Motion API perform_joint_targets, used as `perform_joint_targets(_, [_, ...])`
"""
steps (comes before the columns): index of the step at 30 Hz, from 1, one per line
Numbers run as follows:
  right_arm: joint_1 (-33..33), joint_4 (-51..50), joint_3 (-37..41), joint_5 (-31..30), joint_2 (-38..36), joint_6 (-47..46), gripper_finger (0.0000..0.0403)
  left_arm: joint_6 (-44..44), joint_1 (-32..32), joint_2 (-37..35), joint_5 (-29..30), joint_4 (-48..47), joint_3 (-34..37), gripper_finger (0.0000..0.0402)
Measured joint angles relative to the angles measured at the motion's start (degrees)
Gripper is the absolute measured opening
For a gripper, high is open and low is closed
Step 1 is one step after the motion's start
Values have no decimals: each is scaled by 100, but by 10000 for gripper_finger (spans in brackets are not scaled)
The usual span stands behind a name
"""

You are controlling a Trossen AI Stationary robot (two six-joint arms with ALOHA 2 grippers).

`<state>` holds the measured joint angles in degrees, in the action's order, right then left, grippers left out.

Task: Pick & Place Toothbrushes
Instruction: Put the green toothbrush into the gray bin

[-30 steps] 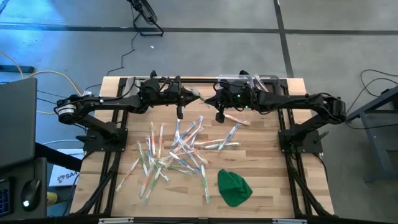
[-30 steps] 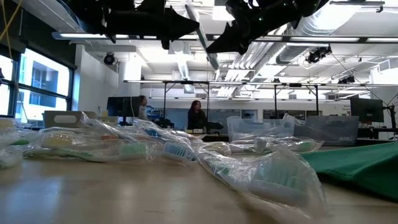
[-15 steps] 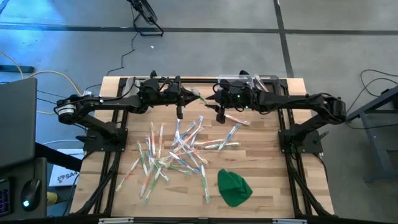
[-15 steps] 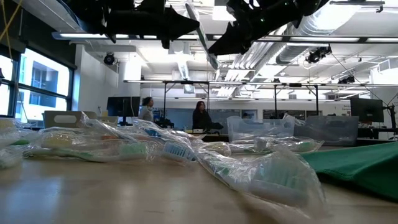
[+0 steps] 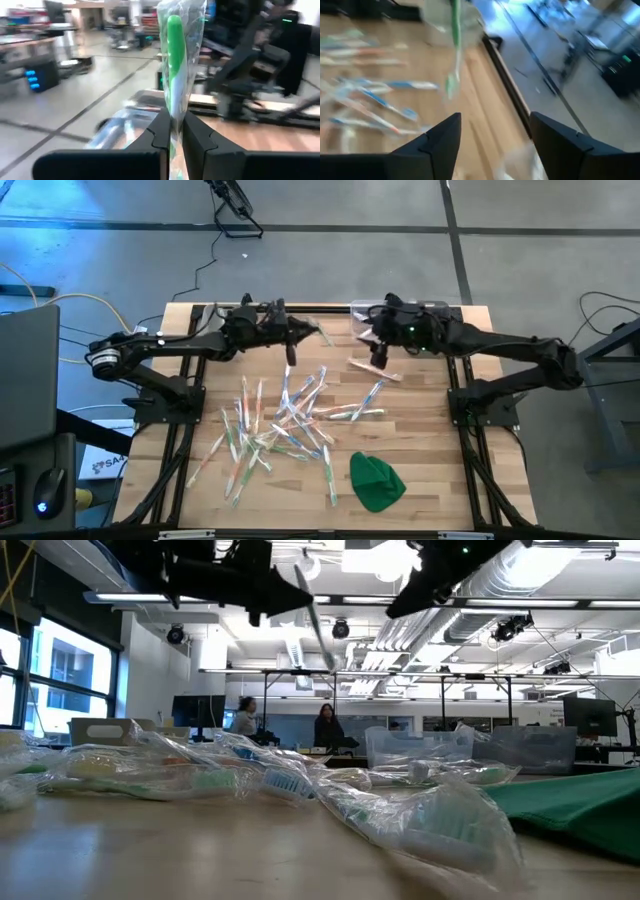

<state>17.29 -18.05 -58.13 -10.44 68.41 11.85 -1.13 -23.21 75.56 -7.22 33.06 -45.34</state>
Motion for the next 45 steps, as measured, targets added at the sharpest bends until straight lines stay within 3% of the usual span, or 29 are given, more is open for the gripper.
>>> perform_joint_targets(4, [128,-584,0,-482,-123,-194,206,230,-320,-144,182,-534,-2,18])
perform_joint_targets(8, [326,-1091,0,-496,-148,-357,167,311,-677,-330,187,-959,-2,18])
perform_joint_targets(18, [763,-1636,0,74,-141,-467,10,518,-1351,-1149,1255,-2606,-2,18])
perform_joint_targets(30, [1114,-1316,0,334,175,-454,3,943,-1505,-1949,3159,-4171,-2,19])
perform_joint_targets(45, [1254,-1086,0,385,1180,-308,3,1530,-1505,-2067,4767,-6009,-2,19])
